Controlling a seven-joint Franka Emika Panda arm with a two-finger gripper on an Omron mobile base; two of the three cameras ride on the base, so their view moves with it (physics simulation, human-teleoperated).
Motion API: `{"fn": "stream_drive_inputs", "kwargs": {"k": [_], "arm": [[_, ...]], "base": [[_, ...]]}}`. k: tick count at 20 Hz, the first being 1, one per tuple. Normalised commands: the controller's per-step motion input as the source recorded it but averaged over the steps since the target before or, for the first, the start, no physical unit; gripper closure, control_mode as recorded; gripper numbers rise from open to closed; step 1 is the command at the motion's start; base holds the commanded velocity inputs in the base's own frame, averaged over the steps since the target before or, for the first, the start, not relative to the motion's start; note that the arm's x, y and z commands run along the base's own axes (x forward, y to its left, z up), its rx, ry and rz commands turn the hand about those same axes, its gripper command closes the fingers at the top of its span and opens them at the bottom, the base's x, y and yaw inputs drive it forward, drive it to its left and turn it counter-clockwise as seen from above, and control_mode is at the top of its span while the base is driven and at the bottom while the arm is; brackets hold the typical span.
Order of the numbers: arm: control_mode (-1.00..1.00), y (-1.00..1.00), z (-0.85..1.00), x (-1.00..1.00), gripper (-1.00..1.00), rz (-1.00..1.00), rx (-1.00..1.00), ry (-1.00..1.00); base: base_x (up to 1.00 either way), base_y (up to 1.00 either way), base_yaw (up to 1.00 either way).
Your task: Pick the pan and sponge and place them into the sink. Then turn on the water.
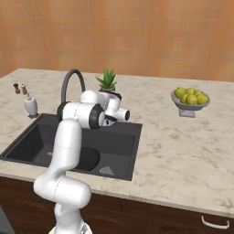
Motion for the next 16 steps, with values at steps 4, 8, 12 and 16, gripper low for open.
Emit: {"fn": "stream_drive_inputs", "kwargs": {"k": [4,8,12,16], "arm": [[-1.0,-0.68,-0.01,0.0,1.0,-0.17,0.23,0.23],[-1.0,-0.26,-0.06,0.01,1.0,-0.04,0.07,0.11],[-1.0,0.0,0.0,0.0,1.0,0.0,0.0,0.0],[-1.0,0.0,0.0,0.0,1.0,0.0,0.0,0.0]], "base": [[0.0,0.0,0.0],[0.0,0.0,0.0],[0.0,0.0,0.0],[0.0,0.0,0.0]]}}
